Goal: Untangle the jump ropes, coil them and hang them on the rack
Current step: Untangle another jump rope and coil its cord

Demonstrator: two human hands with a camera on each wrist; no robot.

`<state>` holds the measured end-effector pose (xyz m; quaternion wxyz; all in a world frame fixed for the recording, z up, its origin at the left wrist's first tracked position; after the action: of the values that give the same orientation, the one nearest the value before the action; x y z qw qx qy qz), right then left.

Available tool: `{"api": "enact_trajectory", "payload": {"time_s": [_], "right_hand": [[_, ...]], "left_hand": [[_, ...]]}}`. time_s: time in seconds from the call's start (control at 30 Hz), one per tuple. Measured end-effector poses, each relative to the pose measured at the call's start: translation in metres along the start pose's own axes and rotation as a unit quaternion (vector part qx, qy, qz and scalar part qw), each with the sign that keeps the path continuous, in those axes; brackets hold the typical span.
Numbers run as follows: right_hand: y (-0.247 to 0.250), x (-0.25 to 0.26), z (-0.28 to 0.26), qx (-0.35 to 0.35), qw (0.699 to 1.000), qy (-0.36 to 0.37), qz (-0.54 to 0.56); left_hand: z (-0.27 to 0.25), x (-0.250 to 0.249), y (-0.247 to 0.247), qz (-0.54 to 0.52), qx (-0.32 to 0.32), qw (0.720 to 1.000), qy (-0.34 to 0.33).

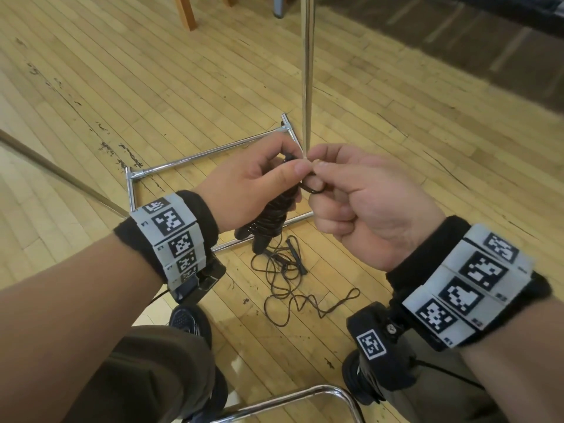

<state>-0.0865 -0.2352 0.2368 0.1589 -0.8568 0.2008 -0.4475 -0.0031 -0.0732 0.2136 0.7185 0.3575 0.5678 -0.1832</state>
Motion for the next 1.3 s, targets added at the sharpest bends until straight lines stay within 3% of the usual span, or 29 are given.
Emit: {"api": "enact_trajectory", "payload": {"time_s": [0.17, 0.27, 0.37, 0.47, 0.53, 0.63, 0.73, 0.8, 0.9, 1.1, 1.3], "right_hand": [[-0.003, -0.002, -0.001, -0.06, 0.99, 0.034, -0.12], [-0.003, 0.001, -0.003, -0.057, 0.991, 0.036, -0.114], [0.002, 0.007, -0.001, -0.051, 0.996, 0.019, -0.065], [0.007, 0.011, 0.001, -0.047, 0.998, 0.007, -0.049], [0.008, 0.01, 0.003, -0.039, 0.998, -0.001, -0.051], [0.009, 0.009, 0.005, -0.04, 0.996, -0.009, -0.075], [0.009, 0.007, 0.006, -0.071, 0.991, -0.007, -0.117], [0.006, 0.005, 0.007, -0.097, 0.982, 0.0, -0.16], [0.0, 0.004, 0.007, -0.119, 0.968, 0.016, -0.221], [-0.013, 0.003, 0.004, -0.135, 0.925, 0.083, -0.345], [-0.031, 0.008, 0.006, -0.118, 0.933, 0.095, -0.328]], "left_hand": [[-0.001, 0.006, 0.002, -0.031, -0.003, 0.999, 0.039], [0.0, 0.003, -0.004, -0.114, -0.021, 0.992, 0.056], [-0.002, 0.003, -0.012, -0.25, -0.036, 0.962, 0.104], [-0.003, 0.005, -0.014, -0.37, 0.012, 0.92, 0.13], [-0.003, 0.006, -0.014, -0.382, 0.041, 0.914, 0.13], [-0.002, 0.007, -0.01, -0.292, 0.039, 0.945, 0.144], [0.001, 0.008, -0.006, -0.034, 0.051, 0.99, 0.124], [0.003, 0.01, -0.007, 0.136, 0.059, 0.984, 0.097], [0.003, 0.009, -0.013, 0.264, 0.048, 0.962, 0.057], [0.003, 0.014, -0.015, 0.371, 0.042, 0.925, 0.071], [-0.002, 0.014, 0.002, 0.341, 0.012, 0.936, 0.083]]}}
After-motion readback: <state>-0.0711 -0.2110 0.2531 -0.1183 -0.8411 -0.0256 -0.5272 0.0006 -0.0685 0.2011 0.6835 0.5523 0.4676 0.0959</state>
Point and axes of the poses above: each hand's wrist, its own z-axis towards the middle knuckle, its own y-axis out of the back of the hand, x = y × z, the point moved 1 cm from there along z, towards the middle knuckle, and after that the axes turned 10 degrees about -y, right-handed, at the moved point
